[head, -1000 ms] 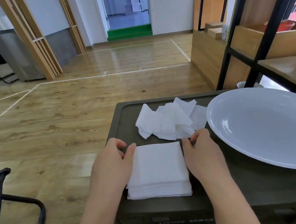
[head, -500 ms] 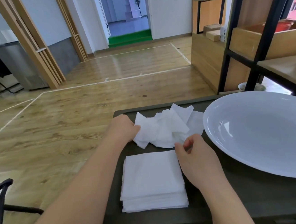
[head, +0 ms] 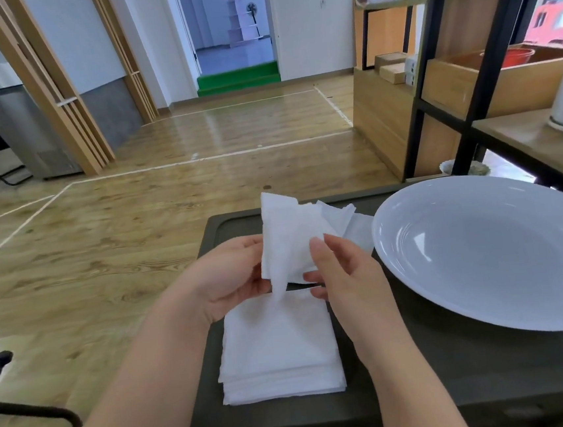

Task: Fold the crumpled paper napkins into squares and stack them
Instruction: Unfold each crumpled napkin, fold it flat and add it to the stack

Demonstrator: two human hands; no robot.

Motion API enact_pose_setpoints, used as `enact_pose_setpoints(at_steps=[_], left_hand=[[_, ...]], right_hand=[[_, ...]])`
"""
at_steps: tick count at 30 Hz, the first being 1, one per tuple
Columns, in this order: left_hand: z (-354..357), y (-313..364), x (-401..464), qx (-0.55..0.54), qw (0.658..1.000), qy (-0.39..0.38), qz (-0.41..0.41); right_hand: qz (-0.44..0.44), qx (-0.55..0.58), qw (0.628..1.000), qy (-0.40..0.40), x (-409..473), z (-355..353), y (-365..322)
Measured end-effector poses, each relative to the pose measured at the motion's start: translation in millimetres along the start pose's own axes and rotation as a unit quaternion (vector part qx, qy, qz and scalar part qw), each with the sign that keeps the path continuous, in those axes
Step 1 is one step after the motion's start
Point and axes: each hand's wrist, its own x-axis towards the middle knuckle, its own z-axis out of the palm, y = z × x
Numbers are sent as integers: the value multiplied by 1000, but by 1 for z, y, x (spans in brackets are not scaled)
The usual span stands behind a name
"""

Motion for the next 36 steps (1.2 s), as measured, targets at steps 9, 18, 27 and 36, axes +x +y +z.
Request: enact_pose_setpoints(at_steps=[9, 18, 27, 36], left_hand=[[15, -5, -35, -15, 996, 90, 16], [39, -27, -66, -21, 949, 293, 111], [25, -39, -75, -38, 976, 186, 109], [15, -61, -66, 155, 930, 332, 25]], right_hand=[[-32, -66, 992, 102, -1, 6, 2], [23, -35, 998, 48, -5, 0, -5], [16, -155, 988, 0, -7, -5, -1], [1, -330, 942, -63, -16, -4, -3]])
